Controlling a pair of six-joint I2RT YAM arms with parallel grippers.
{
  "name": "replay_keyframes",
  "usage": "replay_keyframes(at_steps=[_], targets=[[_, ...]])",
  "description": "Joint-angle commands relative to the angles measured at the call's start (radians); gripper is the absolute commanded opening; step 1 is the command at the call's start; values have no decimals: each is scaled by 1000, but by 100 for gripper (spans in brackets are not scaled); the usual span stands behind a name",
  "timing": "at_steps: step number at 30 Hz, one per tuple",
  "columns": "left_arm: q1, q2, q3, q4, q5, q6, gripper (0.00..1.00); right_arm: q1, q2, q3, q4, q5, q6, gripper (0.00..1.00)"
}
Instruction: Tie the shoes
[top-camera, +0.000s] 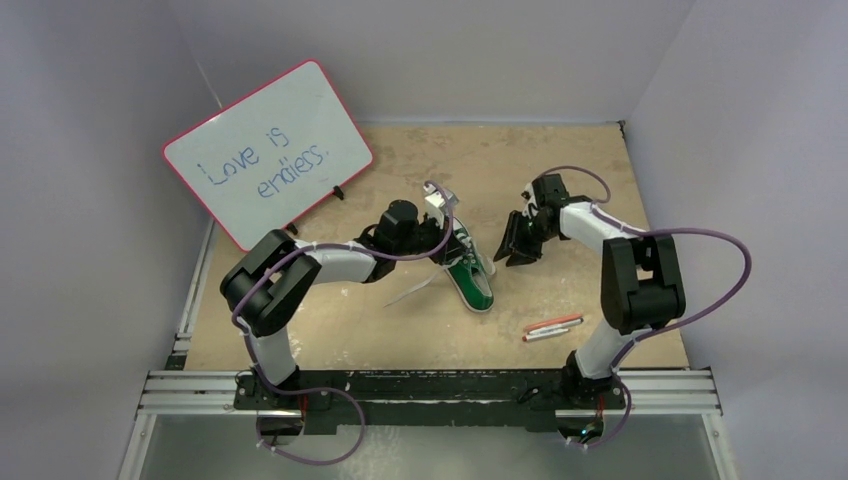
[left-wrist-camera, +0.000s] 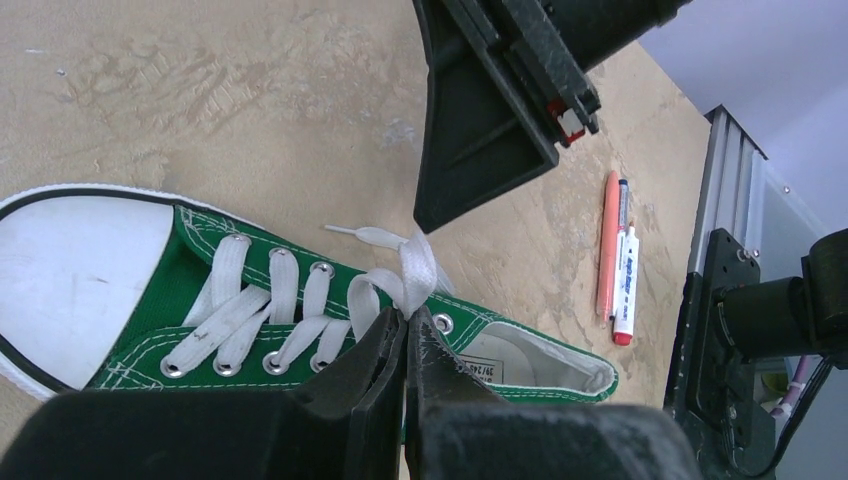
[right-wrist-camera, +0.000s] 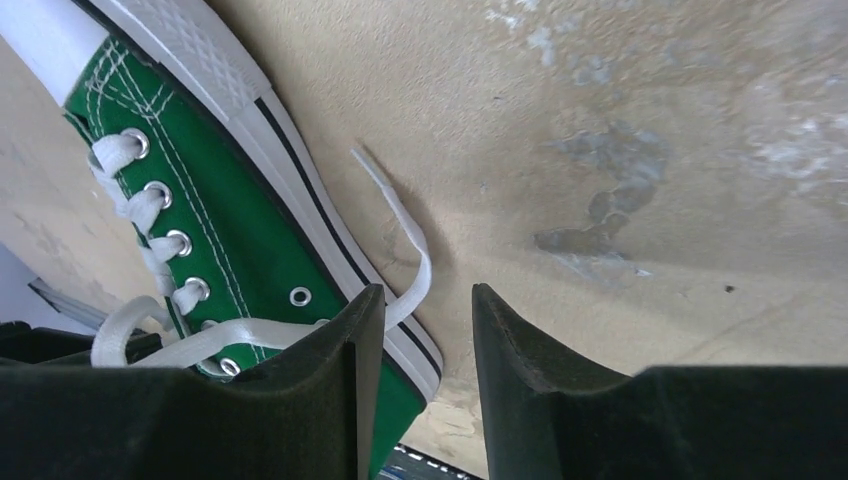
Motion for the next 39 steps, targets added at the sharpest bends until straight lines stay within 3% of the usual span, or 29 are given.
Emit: replay_keyframes(at_steps=[1, 8, 12, 20, 21, 24, 31, 39], targets=[[0, -29, 26, 73, -11, -25, 0, 12, 2, -23, 86, -118, 7, 40], [2, -28, 35, 60, -9, -14, 0, 16, 26, -46, 88, -134, 24, 41], [0, -37, 24, 69, -11, -14, 0, 16, 62, -45, 74, -133, 26, 32], [0, -45, 21, 57, -11, -13, 0, 16, 97, -52, 82, -154, 32, 29], [0, -48, 18, 56, -12, -9, 0, 17, 103, -53, 91, -164, 38, 25], [-2, -58, 10, 39, -31, 13, 0, 17, 80, -77, 128, -186, 78, 0], [-14, -94, -21, 51, -91, 158, 0, -25, -115, 28, 146, -93, 83, 0], [-45, -90, -82, 155, -209, 150, 0, -15, -19, 275, 349, -356, 177, 0]])
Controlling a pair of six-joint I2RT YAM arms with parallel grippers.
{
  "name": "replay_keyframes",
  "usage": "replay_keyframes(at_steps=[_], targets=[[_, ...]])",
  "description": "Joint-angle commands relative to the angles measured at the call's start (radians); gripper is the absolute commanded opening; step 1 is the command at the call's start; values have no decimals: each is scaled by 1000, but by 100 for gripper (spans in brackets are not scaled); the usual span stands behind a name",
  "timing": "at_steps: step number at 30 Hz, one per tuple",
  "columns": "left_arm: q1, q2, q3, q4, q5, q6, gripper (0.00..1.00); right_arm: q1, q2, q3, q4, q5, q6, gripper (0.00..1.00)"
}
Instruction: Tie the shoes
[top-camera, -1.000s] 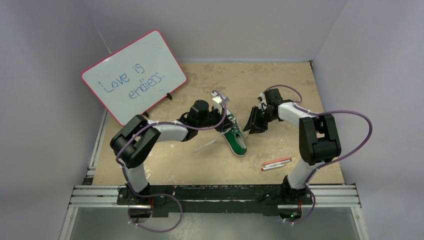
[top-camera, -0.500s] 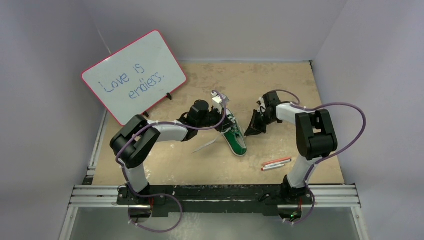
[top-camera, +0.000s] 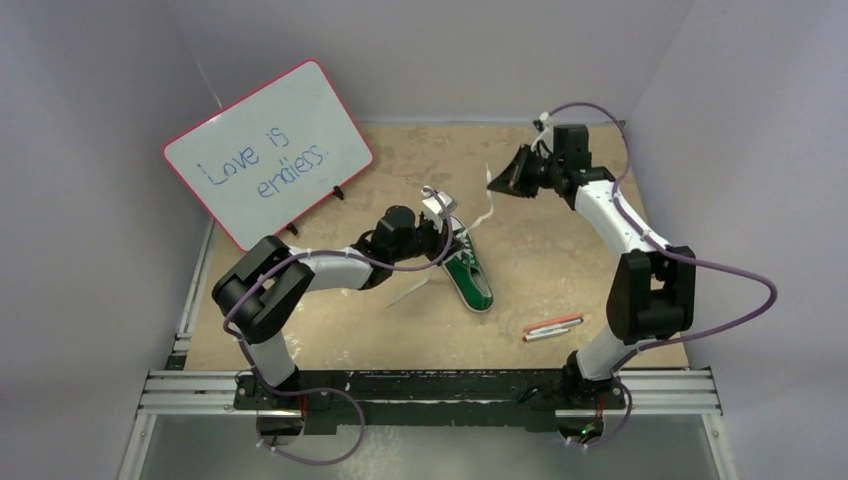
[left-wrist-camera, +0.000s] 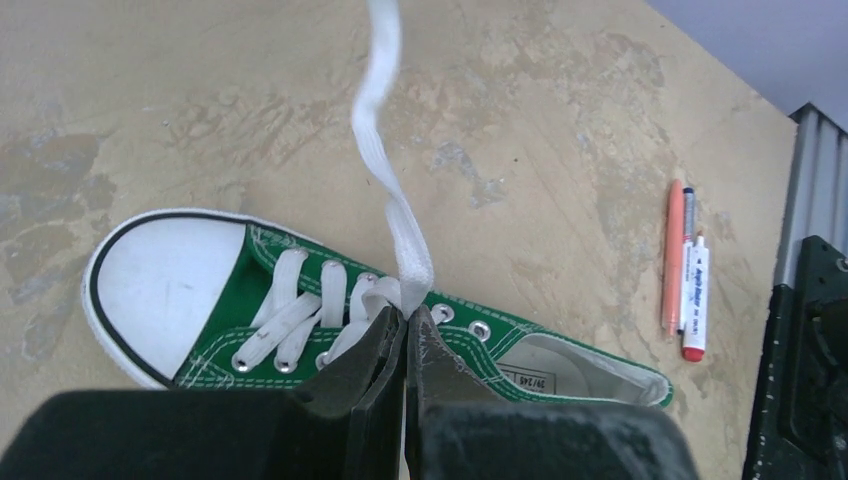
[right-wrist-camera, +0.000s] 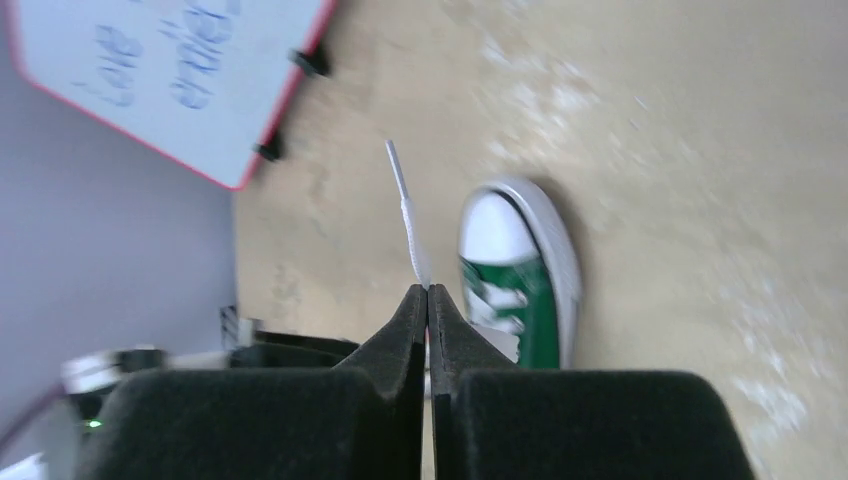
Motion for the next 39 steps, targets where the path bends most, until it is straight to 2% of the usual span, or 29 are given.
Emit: replay_keyframes(at_steps=[1, 5, 10, 11, 15, 17, 18, 19, 22, 23, 26, 28, 31, 34, 39], targets=[[-38, -44, -59, 142, -120, 19, 0, 26, 86, 94, 163, -179, 101, 0], [-79, -73, -126, 193, -215, 19, 0, 122, 170, 170, 193, -257, 109, 0], [-126, -105, -170, 212, -267, 24, 0, 244, 271, 196, 194, -344, 125, 0], [-138, -116, -179, 211, -282, 31, 0, 274, 296, 214, 159, -352, 110, 0], [-159, -161, -237, 180, -314, 45, 0, 345, 385, 382, -212, -316, -89, 0], [-164, -194, -283, 227, -317, 45, 0, 351, 384, 358, -231, -354, -90, 0], [-164, -203, -294, 231, -317, 51, 0, 351, 379, 351, -246, -380, -91, 3], [-165, -208, -293, 220, -315, 56, 0, 351, 369, 351, -263, -386, -99, 12], [-164, -213, -270, 174, -319, 60, 0, 336, 309, 384, -320, -320, -140, 45], [-165, -214, -257, 159, -324, 48, 0, 321, 278, 387, -315, -300, -137, 52], [-165, -217, -229, 150, -325, -12, 0, 238, 194, 386, -287, -266, -109, 60], [-163, -211, -203, 125, -331, -59, 0, 164, 151, 386, -336, -216, -124, 67], [-158, -179, -124, 30, -285, -101, 0, 64, 62, 316, -402, -161, -181, 66], [-154, -151, -57, -51, -231, -132, 0, 39, -49, 166, -417, -112, -254, 65], [-149, -121, 39, -161, -202, -179, 0, 41, -273, -210, -217, -164, -190, 60]])
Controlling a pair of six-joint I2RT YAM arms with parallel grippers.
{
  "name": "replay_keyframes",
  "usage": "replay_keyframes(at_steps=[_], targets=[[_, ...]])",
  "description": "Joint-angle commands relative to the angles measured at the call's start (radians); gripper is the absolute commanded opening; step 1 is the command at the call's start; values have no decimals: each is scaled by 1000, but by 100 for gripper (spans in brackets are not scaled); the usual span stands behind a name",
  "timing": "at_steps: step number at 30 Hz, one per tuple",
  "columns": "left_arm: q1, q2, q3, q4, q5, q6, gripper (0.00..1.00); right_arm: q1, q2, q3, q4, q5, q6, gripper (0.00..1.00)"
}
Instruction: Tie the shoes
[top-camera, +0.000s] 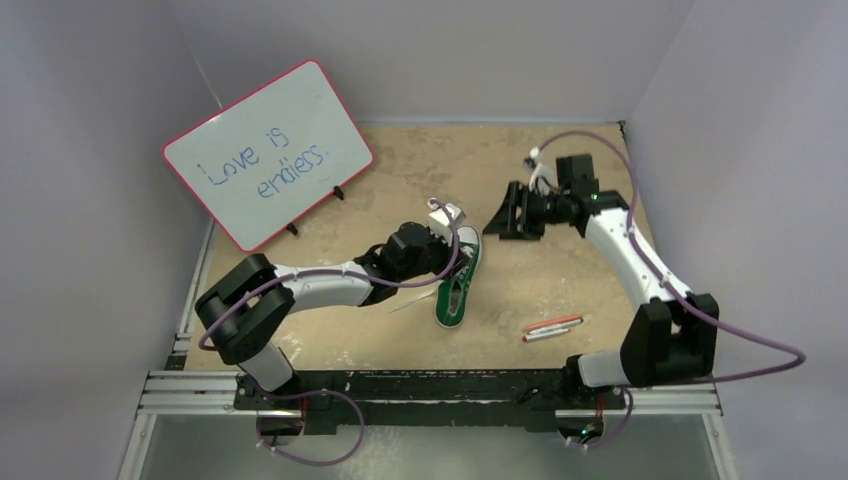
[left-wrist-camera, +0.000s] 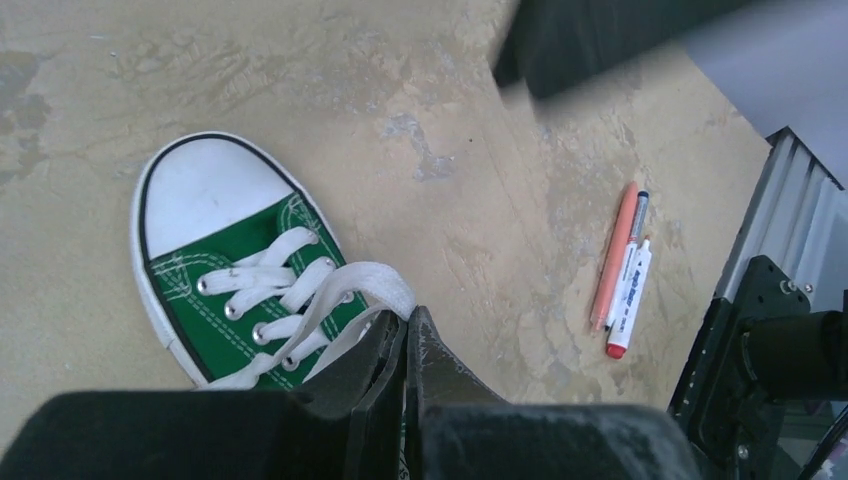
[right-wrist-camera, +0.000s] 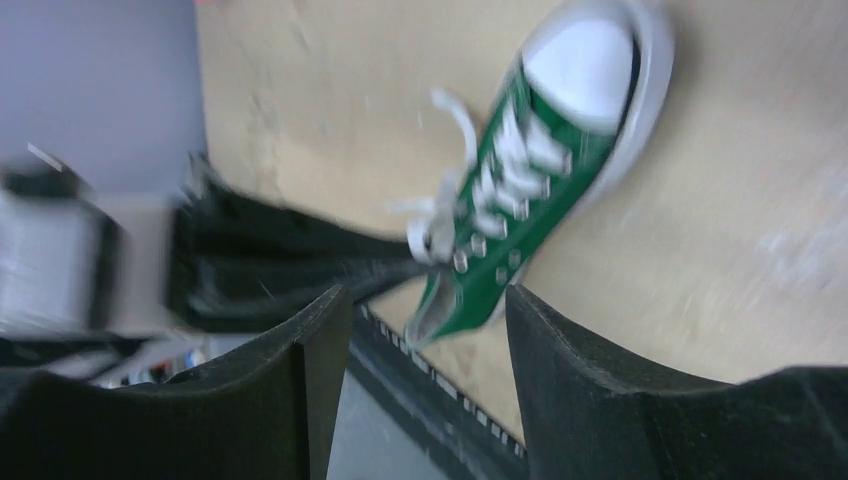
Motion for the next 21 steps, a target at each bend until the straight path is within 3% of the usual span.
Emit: replay_keyframes(at_steps=[1, 7, 11, 16, 21], targets=[[11, 26, 125, -109, 59, -69, 0, 35, -153, -277, 105, -41, 22, 59], [66, 64, 169, -140, 124, -208, 0, 41, -240, -384, 176, -118, -19, 50], [105, 107, 194, -130, 211, -347, 0, 65, -289, -537, 373, -131, 89, 46], [122, 138, 186, -81, 326, -461, 0, 184, -279, -589, 557, -38, 222, 44], [132, 111, 156, -110, 296, -499, 0, 256, -207, -604, 666, -9, 284, 44]])
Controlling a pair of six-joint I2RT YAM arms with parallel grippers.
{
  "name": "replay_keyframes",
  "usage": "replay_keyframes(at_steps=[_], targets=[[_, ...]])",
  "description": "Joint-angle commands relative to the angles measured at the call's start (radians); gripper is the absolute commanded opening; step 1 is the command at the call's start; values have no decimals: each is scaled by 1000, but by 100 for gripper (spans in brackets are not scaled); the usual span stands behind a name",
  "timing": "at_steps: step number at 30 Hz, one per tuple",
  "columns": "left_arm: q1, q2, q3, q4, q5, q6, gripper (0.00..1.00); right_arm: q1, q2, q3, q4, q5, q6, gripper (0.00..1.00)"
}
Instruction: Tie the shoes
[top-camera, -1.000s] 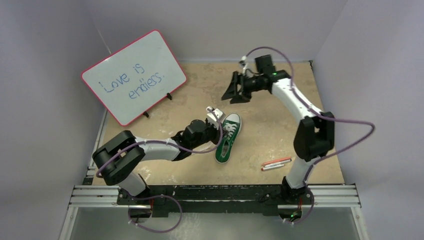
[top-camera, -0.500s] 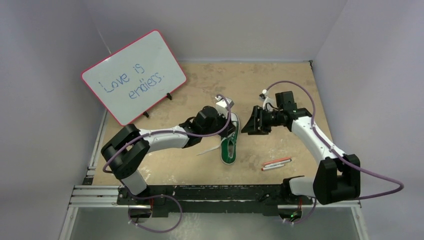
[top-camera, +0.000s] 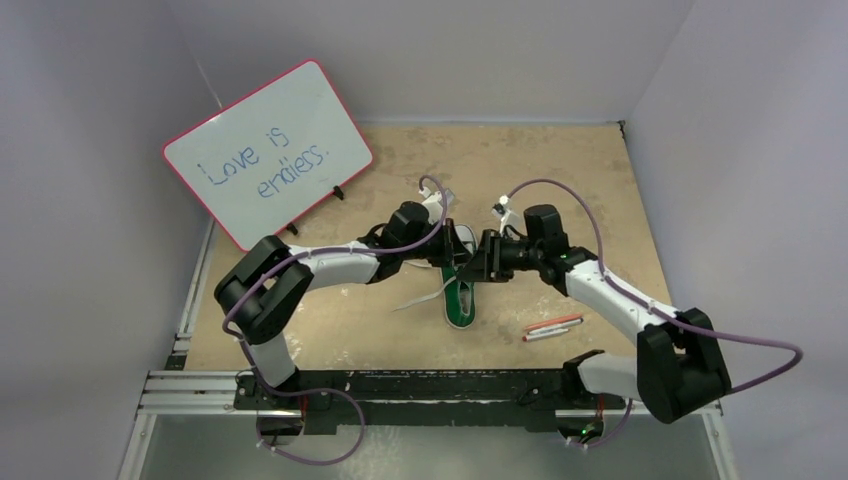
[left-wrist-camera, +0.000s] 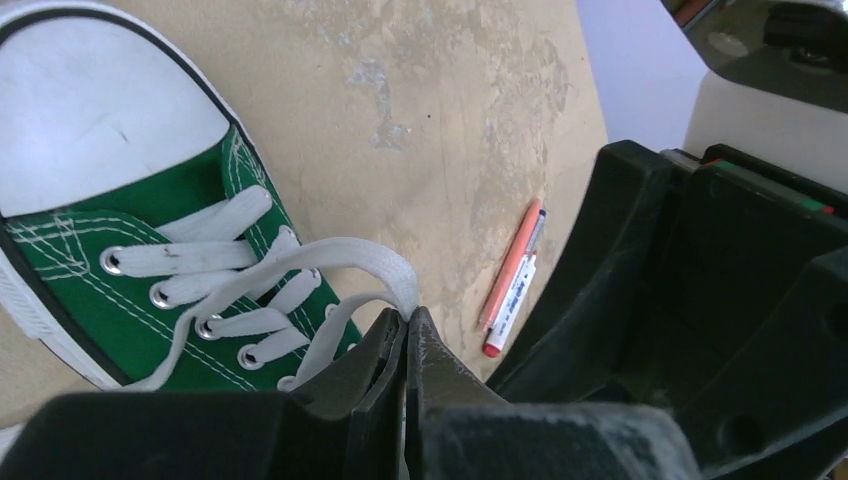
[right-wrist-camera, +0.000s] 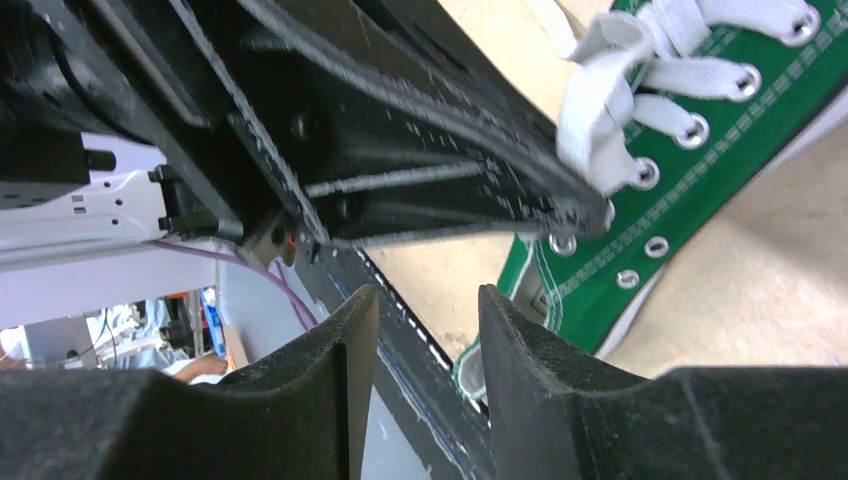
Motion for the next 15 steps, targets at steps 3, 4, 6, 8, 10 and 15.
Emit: replay_keyframes(at_steps=[3, 4, 6, 8, 10, 15], targets=[[10, -48, -6, 43, 21, -96, 0, 44, 41, -16, 216, 41, 89, 41], [10, -52, -9, 50, 22, -103, 0, 44, 46, -14, 228, 42, 87, 37], [10, -57, -9, 54, 23, -115, 0, 44, 63, -3, 213, 57, 79, 32], [12, -60, -6, 48, 21, -114, 0, 44, 72, 1, 185, 81, 72, 32], [12, -64, -3, 45, 21, -117, 0, 44, 58, -10, 170, 108, 70, 33], [12, -75, -14, 55, 0, -125, 0, 44, 17, -47, 174, 144, 83, 36]])
